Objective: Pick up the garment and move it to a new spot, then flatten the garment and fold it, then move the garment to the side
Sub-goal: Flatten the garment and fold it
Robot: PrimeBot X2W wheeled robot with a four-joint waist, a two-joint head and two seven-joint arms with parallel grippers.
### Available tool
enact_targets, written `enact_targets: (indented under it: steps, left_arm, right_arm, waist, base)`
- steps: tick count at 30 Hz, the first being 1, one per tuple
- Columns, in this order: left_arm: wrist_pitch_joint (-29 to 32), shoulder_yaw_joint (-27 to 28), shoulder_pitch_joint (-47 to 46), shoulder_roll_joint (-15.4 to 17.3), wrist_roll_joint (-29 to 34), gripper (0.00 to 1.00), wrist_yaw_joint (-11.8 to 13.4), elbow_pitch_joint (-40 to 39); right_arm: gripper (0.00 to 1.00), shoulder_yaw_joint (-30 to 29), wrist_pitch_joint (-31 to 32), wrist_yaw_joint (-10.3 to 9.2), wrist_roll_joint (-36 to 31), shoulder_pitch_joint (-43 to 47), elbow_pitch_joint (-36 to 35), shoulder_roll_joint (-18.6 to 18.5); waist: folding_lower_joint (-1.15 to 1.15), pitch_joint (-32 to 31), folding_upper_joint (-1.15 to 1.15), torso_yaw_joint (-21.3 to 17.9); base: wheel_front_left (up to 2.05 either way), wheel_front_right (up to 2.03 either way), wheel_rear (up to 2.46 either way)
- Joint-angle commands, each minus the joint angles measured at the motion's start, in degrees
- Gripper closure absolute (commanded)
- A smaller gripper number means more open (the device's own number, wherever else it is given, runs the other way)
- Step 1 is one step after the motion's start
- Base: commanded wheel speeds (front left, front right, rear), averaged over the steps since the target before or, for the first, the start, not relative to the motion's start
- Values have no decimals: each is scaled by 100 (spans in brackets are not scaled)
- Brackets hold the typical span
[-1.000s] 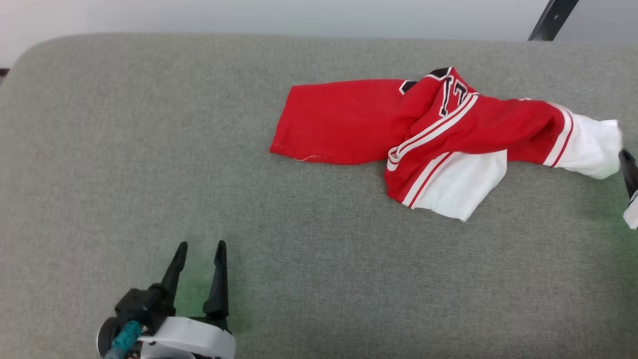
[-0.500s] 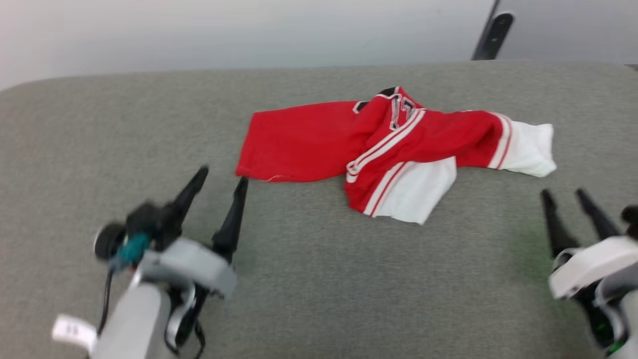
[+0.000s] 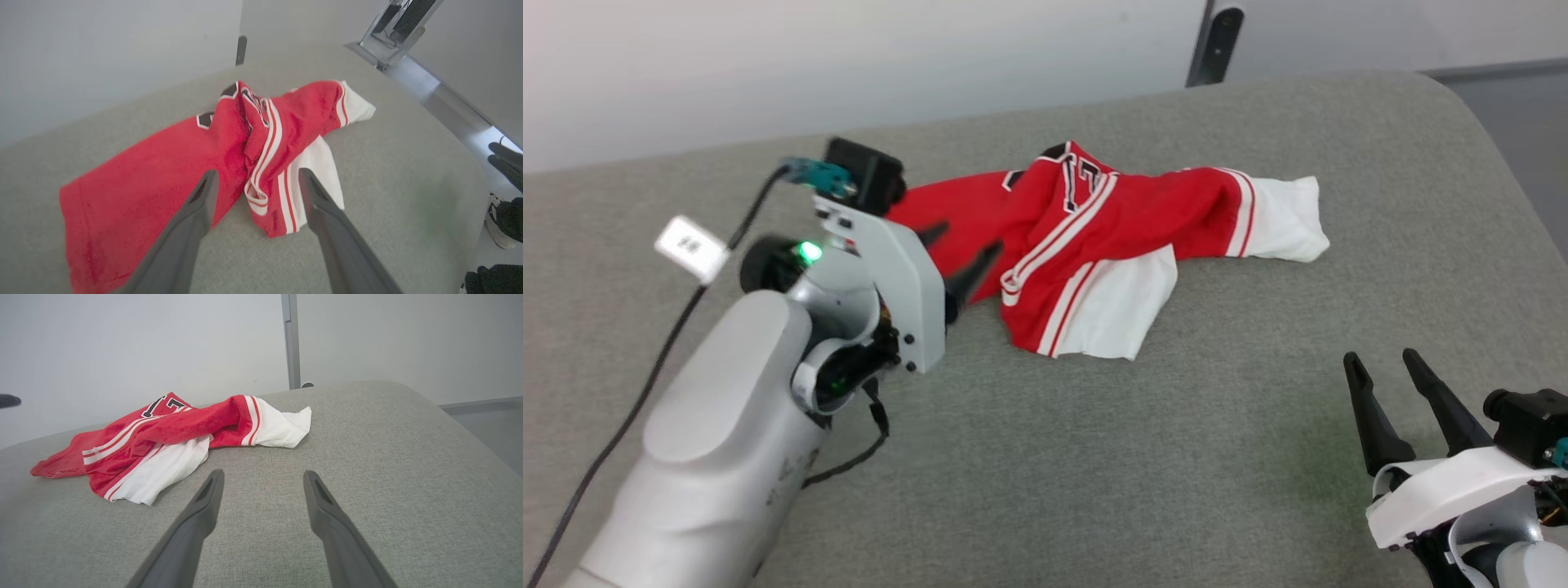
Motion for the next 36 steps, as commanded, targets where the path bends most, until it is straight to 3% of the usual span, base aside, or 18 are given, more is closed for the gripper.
enact_targets:
  steps: [1,7,17,18,20,21,32,36]
  left_arm:
    - [242,-81,-60,-19,-203,0,-13,158]
    - [1249,-651,-330,62,-886,0,-14,598]
    - [1102,-1041,-705,78,-997,0,-14,1272]
    - [1064,-1068,-714,61,-1031,11,-14,1334]
    - [988,-1147,-743,65,-1083,87,-14,1425]
    - [959,-1192,-748,72,-1105,100,-14,1463]
    - [522,-1403,-1630,455,-1120,100,-14,1174]
    - [466,-1486,-2327,566,-836,100,-14,1244]
  right_arm:
    - [0,-25,27,-7,-50,73,-84,57]
    - [0,-39,140,-6,-151,75,-392,210]
    - [0,90,106,-6,-167,-59,-511,361]
    - [0,97,89,-6,-168,-54,-496,374]
    - [0,105,57,-6,-157,-68,-458,395]
    - [0,99,47,-7,-151,-80,-441,398]
    - [0,100,-43,-6,-108,-103,-276,471]
    - [0,203,-92,-6,-65,-155,-232,517]
  waist:
    - [0,147,0,-155]
    - [0,405,0,-323]
    - [0,748,0,-559]
    - [0,766,0,-573]
    - [0,789,0,-594]
    - [0,794,0,-598]
    - [0,727,0,-599]
    - [0,814,0,-670]
  base:
    - [0,0,0]
    - [0,0,0]
    - [0,0,0]
    - [0,0,0]
    - [0,0,0]
    - [0,0,0]
    - [0,0,0]
    - [0,0,0]
